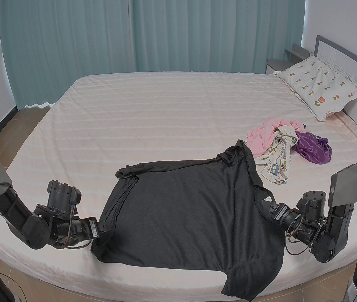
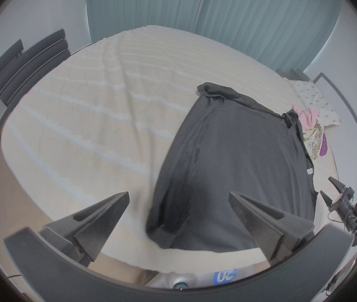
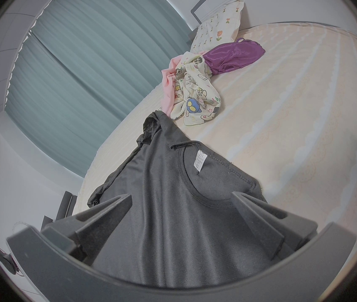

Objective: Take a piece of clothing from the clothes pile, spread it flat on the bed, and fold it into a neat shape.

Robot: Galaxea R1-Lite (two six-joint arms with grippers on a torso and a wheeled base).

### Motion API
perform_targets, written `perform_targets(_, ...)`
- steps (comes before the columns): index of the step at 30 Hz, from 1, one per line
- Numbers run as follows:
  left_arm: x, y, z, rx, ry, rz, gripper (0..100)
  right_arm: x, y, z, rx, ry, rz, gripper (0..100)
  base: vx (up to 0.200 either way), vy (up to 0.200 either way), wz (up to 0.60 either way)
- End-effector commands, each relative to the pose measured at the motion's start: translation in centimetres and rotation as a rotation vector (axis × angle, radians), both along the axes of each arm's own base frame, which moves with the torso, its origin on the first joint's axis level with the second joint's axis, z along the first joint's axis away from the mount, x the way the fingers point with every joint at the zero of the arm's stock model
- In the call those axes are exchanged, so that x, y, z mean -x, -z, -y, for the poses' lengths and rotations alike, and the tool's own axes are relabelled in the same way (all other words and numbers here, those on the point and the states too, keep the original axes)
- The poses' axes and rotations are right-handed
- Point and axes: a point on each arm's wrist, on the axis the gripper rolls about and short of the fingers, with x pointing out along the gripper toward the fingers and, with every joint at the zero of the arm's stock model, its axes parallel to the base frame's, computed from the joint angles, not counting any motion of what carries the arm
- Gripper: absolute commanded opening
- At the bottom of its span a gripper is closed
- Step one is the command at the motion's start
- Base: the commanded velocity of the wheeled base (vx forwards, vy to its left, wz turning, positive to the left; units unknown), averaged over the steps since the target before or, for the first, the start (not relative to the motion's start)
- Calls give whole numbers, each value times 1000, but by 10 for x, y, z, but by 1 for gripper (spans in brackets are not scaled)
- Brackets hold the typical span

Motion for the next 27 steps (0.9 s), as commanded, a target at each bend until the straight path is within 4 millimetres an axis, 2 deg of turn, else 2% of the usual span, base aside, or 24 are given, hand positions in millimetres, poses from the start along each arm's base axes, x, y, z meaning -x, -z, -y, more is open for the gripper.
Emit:
perform_targets(1,-7,29,17,17,12,-33,100,0,1,0,-2,-4,-3,100,0,0,0)
perform_targets(3,-14,47,20,-8,-6,-36,100,0,1,0,0,-4,-5,100,0,0,0)
perform_targets(5,-16,55,21,-21,-17,-28,100,0,1,-1,-1,-2,-3,100,0,0,0)
perform_targets(14,-22,70,13,-115,-92,-39,100,0,1,-1,-1,-4,-3,100,0,0,0)
perform_targets(18,-25,77,-3,-217,-139,-67,100,0,1,0,1,-2,-3,100,0,0,0)
perform_targets(25,-28,75,-43,-406,-259,-94,100,0,0,0,1,0,-1,100,0,0,0)
perform_targets(27,-29,72,-47,-425,-274,-92,100,0,0,0,1,0,-1,100,0,0,0)
